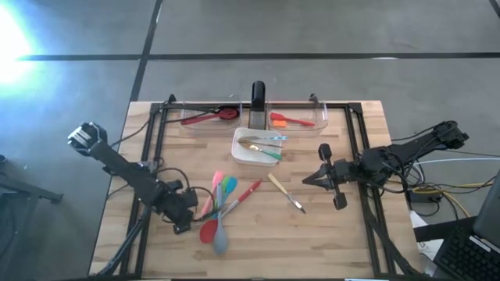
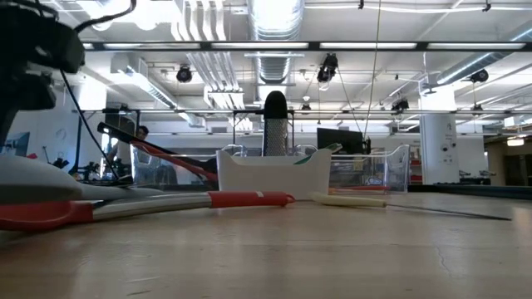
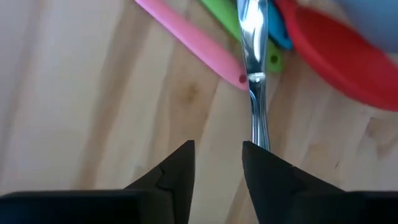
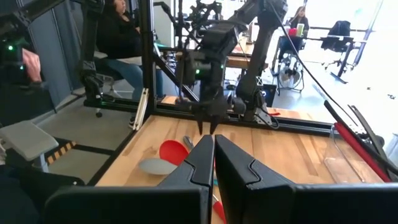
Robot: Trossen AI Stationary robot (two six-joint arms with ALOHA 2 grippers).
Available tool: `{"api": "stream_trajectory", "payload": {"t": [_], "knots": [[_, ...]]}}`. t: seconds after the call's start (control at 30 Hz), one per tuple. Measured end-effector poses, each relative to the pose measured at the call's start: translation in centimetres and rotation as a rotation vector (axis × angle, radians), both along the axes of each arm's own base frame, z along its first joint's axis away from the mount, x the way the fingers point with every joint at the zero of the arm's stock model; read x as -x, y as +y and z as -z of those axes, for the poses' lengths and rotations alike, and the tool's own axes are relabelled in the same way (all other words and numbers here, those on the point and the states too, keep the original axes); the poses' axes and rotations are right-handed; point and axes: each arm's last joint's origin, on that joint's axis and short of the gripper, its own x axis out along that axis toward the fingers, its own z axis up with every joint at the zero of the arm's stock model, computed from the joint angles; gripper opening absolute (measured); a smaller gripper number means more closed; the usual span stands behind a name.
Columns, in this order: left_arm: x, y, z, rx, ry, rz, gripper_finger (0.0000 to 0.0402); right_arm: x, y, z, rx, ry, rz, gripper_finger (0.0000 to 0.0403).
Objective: Pick & Place Kitchen Items
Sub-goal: Put the silver table knife into the white bin
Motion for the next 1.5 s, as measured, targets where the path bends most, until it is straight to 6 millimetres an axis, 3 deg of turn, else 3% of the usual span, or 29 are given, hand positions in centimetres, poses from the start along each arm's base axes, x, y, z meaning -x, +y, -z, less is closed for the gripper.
{"api": "stream_trajectory", "payload": {"t": [0.37,1.07,1.23,1.43,1.5], "knots": [[-1.5,-1.2,2.4,0.073,-0.028,0.013,0.0199,0.0,0.0,0.0,0.004,-0.001,-0.002,0.0008],[-2.5,-2.0,5.3,0.016,0.036,0.028,0.0201,0.0,0.0,0.0,0.005,0.002,-0.003,0.0009],[-2.5,-2.0,5.4,0.010,0.041,0.027,0.0161,0.0,0.0,0.0,0.005,0.002,-0.003,0.0008],[-2.2,-1.9,4.6,0.052,0.024,0.042,0.0043,0.0,0.0,0.0,0.005,0.002,-0.003,0.0008],[-2.0,-1.7,4.3,0.047,0.026,0.049,0.0042,0.0,0.0,0.0,0.005,0.002,-0.003,0.0008]]}}
